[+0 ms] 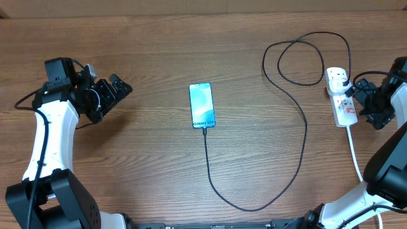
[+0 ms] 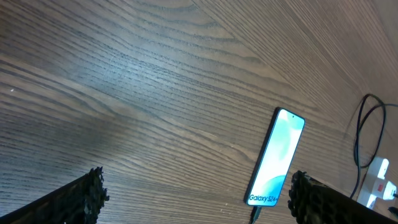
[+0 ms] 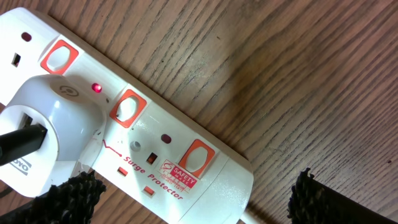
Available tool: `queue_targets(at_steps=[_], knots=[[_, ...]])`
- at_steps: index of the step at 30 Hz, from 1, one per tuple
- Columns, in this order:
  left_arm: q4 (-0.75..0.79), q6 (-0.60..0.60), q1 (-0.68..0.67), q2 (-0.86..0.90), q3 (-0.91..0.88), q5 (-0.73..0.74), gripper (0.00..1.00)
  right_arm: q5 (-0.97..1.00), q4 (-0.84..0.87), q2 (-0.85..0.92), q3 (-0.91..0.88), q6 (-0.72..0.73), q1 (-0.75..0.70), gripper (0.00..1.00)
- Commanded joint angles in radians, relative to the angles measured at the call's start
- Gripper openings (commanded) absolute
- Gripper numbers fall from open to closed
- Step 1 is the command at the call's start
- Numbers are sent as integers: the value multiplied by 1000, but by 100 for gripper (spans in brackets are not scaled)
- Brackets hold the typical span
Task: Plug charger to phone and switch on socket
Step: 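Press down the socket switch with the right gripper fingertip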
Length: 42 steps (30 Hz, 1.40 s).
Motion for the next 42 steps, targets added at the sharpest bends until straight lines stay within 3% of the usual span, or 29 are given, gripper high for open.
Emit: queue_targets(at_steps=[1, 42], knots=[[1, 22, -1, -5, 2, -2, 99, -2, 6, -31, 22, -7, -4, 100], [0, 23, -1, 11, 2, -2, 100, -2, 6, -31, 22, -7, -4, 100]])
